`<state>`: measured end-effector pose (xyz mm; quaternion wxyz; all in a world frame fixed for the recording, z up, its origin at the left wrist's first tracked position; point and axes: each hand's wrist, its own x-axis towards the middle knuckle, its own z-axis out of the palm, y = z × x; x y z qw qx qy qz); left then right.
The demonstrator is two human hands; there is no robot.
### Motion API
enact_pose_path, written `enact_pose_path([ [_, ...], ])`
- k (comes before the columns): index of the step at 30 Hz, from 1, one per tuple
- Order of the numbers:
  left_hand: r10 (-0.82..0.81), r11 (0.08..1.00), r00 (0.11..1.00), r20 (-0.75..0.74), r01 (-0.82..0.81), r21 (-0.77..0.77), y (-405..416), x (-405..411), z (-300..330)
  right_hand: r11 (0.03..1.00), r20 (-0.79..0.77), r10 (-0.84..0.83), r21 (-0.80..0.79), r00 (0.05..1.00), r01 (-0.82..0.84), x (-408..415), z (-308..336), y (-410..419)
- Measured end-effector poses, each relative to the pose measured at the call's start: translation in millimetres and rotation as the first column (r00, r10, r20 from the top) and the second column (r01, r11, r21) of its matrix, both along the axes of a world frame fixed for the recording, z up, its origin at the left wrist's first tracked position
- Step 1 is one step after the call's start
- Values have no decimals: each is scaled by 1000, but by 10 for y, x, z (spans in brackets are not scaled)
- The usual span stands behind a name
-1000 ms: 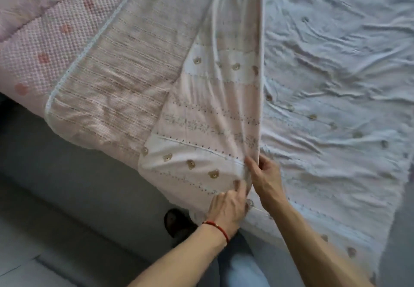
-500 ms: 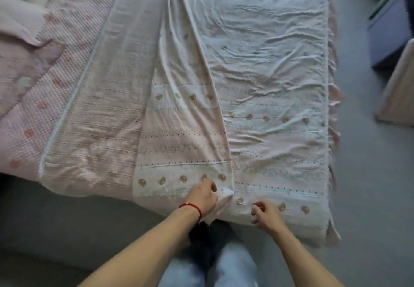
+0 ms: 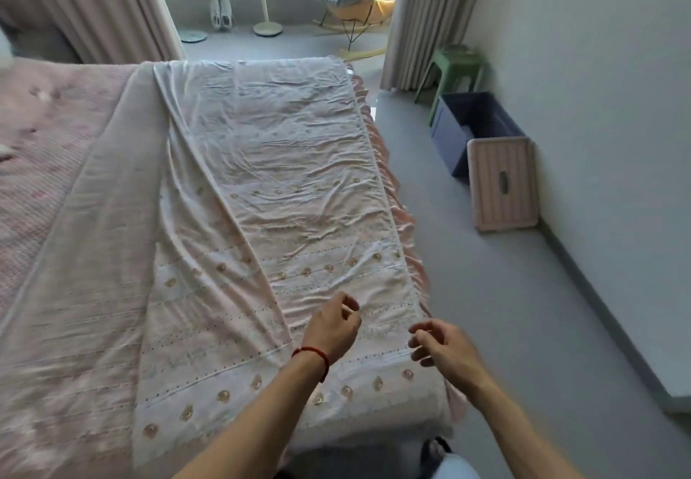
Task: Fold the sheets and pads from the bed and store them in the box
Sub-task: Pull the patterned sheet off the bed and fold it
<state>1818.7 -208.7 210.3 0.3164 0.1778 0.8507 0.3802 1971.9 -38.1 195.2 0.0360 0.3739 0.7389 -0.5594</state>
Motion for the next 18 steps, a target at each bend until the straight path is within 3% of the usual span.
enact_pose_path([
  [6, 117, 992, 961, -250, -99, 83, 1284, 135, 446, 996, -235, 77, 69, 969, -63, -132, 337, 1205],
  [12, 191, 980, 930, -315, -161, 119, 3212, 701, 777, 967, -231, 240, 144, 943, -211, 86, 681, 2755],
  [18, 301, 953, 893, -335, -279, 114, 4027, 380, 1008, 913, -299, 392, 245, 870, -327, -340, 1048, 3748],
])
